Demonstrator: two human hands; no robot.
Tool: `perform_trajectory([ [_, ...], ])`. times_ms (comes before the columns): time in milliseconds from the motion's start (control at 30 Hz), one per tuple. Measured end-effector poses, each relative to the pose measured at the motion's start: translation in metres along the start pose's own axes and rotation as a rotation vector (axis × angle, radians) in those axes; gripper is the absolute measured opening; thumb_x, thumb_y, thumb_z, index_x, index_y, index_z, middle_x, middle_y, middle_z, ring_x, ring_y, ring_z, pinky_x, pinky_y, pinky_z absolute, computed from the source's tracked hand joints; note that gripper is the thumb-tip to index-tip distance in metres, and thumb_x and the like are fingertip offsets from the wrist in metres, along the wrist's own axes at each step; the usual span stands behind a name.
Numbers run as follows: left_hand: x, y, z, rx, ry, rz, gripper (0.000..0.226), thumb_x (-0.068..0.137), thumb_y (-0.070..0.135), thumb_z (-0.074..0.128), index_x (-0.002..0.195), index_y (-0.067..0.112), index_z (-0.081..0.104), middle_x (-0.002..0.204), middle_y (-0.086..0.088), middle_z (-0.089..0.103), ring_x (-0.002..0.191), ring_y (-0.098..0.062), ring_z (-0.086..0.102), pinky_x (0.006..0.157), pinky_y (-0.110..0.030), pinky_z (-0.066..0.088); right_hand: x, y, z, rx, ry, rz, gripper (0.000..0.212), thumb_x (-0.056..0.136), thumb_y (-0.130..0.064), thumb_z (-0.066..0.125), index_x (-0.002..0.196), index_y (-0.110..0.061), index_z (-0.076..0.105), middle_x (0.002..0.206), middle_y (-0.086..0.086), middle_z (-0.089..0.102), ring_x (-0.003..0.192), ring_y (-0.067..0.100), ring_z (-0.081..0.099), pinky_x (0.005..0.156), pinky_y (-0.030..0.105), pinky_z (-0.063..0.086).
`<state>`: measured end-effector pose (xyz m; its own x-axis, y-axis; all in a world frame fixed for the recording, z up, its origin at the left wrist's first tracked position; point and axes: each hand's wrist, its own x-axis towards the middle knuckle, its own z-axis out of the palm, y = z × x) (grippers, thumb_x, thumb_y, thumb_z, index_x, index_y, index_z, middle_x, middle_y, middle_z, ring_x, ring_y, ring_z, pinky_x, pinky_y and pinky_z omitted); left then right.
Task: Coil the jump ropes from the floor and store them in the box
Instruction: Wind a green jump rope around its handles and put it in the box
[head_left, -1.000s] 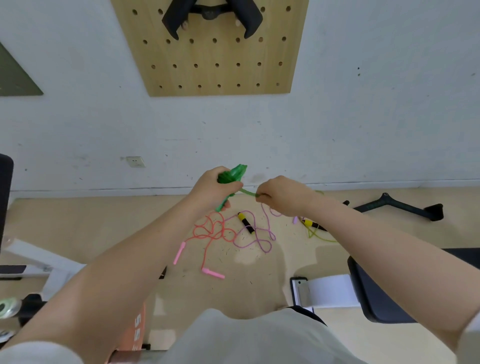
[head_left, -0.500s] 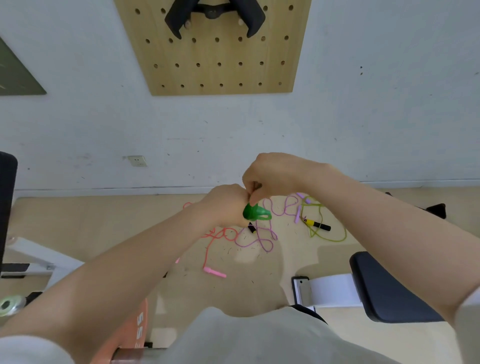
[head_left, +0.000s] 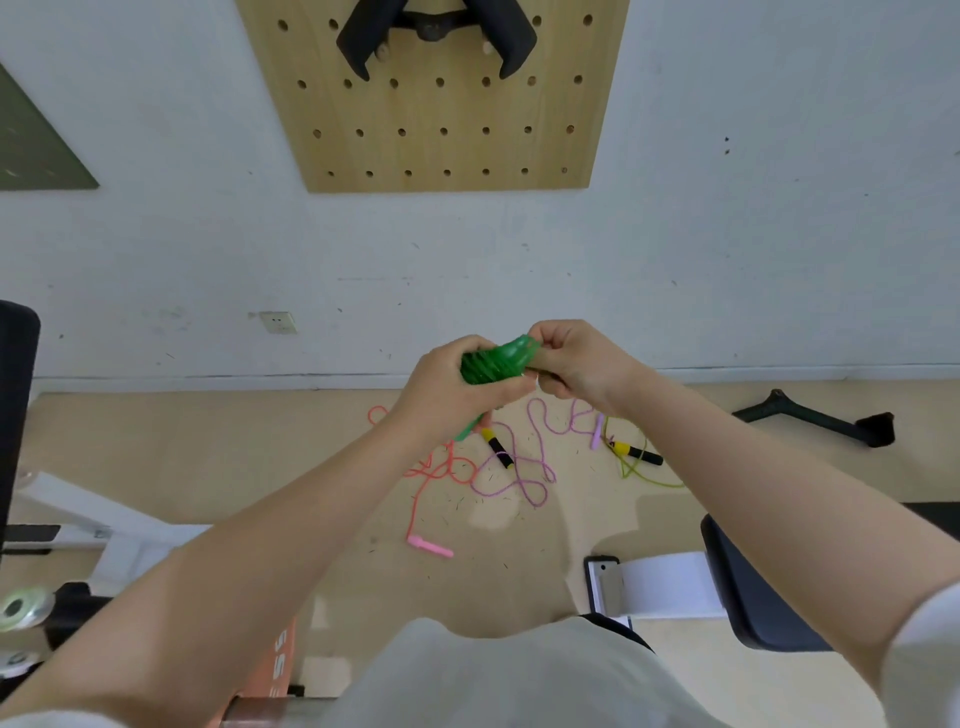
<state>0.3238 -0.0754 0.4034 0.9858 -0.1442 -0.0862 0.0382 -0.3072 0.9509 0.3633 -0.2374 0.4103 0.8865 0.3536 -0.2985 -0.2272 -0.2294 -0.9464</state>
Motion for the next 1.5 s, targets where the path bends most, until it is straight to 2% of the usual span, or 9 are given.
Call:
perform_trajectory([
  [167, 0.003, -0.005, 0.002, -0.091, 0.102, -0.063, 0.016, 0.085, 0.023, 0.066, 0.099, 0.017, 0.061, 0.077, -0.009, 0.066, 0.045, -0.018, 0.052, 0.045, -0.027, 0.043, -0.006, 0.006, 0.015, -0.119, 0.126, 0.025, 0.016, 0.087, -0.001, 0.057, 0.075, -0.009, 0.065, 0.056, 0.000, 0.058, 0.040, 0.000, 0.053, 0.047, 0.013, 0.044],
  [433, 0.009, -0.017, 0.000, 0.038, 0.134, -0.099, 0.011, 0.082, 0.019, 0.065, 0.088, 0.015, 0.057, 0.067, -0.004, 0.061, 0.041, -0.017, 0.055, 0.046, -0.026, 0.043, -0.023, 0.000, 0.034, -0.099, 0.304, -0.098, 0.016, 0.085, -0.005, 0.059, 0.076, -0.016, 0.065, 0.070, 0.004, 0.069, 0.072, 0.014, 0.070, 0.048, 0.006, 0.039],
  [600, 0.008, -0.013, -0.005, -0.027, 0.088, -0.137, 0.015, 0.082, 0.019, 0.066, 0.092, 0.010, 0.061, 0.067, -0.004, 0.060, 0.043, -0.017, 0.056, 0.046, -0.027, 0.045, -0.026, 0.003, 0.022, -0.093, 0.191, -0.104, 0.018, 0.078, -0.006, 0.069, 0.093, -0.016, 0.070, 0.090, 0.005, 0.073, 0.091, 0.015, 0.068, 0.086, 0.024, 0.052],
  [767, 0.006, -0.009, -0.007, -0.145, -0.073, -0.211, 0.007, 0.085, 0.015, 0.063, 0.080, 0.013, 0.059, 0.062, -0.006, 0.057, 0.039, -0.016, 0.051, 0.039, -0.023, 0.041, -0.030, -0.004, 0.014, 0.066, 0.097, -0.082, 0.013, 0.088, 0.002, 0.057, 0.095, 0.002, 0.068, 0.073, 0.003, 0.069, 0.061, 0.004, 0.068, 0.064, 0.012, 0.054],
  [900, 0.003, -0.007, -0.002, -0.246, -0.143, -0.231, 0.009, 0.088, 0.015, 0.059, 0.094, 0.008, 0.060, 0.078, -0.008, 0.069, 0.042, -0.017, 0.049, 0.039, -0.023, 0.040, -0.031, -0.006, 0.010, -0.353, 0.229, -0.240, 0.012, 0.087, -0.009, 0.061, 0.081, -0.005, 0.071, 0.059, -0.006, 0.058, 0.042, -0.002, 0.052, 0.047, 0.010, 0.039],
  [1067, 0.009, 0.000, 0.008, -0.232, -0.124, -0.231, 0.008, 0.088, 0.018, 0.061, 0.090, 0.011, 0.061, 0.068, 0.001, 0.069, 0.043, -0.017, 0.051, 0.041, -0.023, 0.041, -0.034, 0.000, 0.014, -0.352, 0.384, -0.315, 0.010, 0.086, -0.011, 0.063, 0.078, -0.007, 0.068, 0.061, -0.006, 0.060, 0.049, -0.001, 0.058, 0.053, 0.028, 0.051],
  [1167, 0.013, 0.005, 0.014, -0.204, -0.131, -0.231, 0.005, 0.087, 0.016, 0.062, 0.087, 0.011, 0.061, 0.068, -0.001, 0.069, 0.046, -0.021, 0.051, 0.043, -0.024, 0.042, -0.037, -0.002, 0.004, -0.192, 0.412, -0.225, 0.020, 0.081, -0.016, 0.070, 0.084, -0.017, 0.050, 0.063, 0.001, 0.063, 0.046, 0.003, 0.059, 0.051, 0.025, 0.049],
  [1333, 0.016, 0.015, 0.037, -0.180, -0.221, -0.237, 0.005, 0.088, 0.013, 0.060, 0.091, 0.009, 0.061, 0.078, -0.005, 0.071, 0.063, -0.026, 0.050, 0.043, -0.023, 0.043, -0.044, -0.006, -0.034, -0.468, 0.293, -0.256, 0.026, 0.078, -0.019, 0.072, 0.097, -0.022, 0.054, 0.078, -0.005, 0.053, 0.064, 0.015, 0.056, 0.057, 0.022, 0.046],
  [1500, 0.020, 0.026, 0.070, -0.238, -0.194, -0.226, 0.003, 0.088, 0.012, 0.059, 0.090, 0.010, 0.060, 0.079, -0.007, 0.071, 0.055, -0.024, 0.050, 0.042, -0.022, 0.043, -0.055, -0.004, -0.072, -0.215, 0.153, -0.186, 0.021, 0.080, -0.002, 0.068, 0.084, -0.020, 0.058, 0.068, -0.002, 0.055, 0.062, 0.020, 0.059, 0.060, 0.026, 0.053],
])
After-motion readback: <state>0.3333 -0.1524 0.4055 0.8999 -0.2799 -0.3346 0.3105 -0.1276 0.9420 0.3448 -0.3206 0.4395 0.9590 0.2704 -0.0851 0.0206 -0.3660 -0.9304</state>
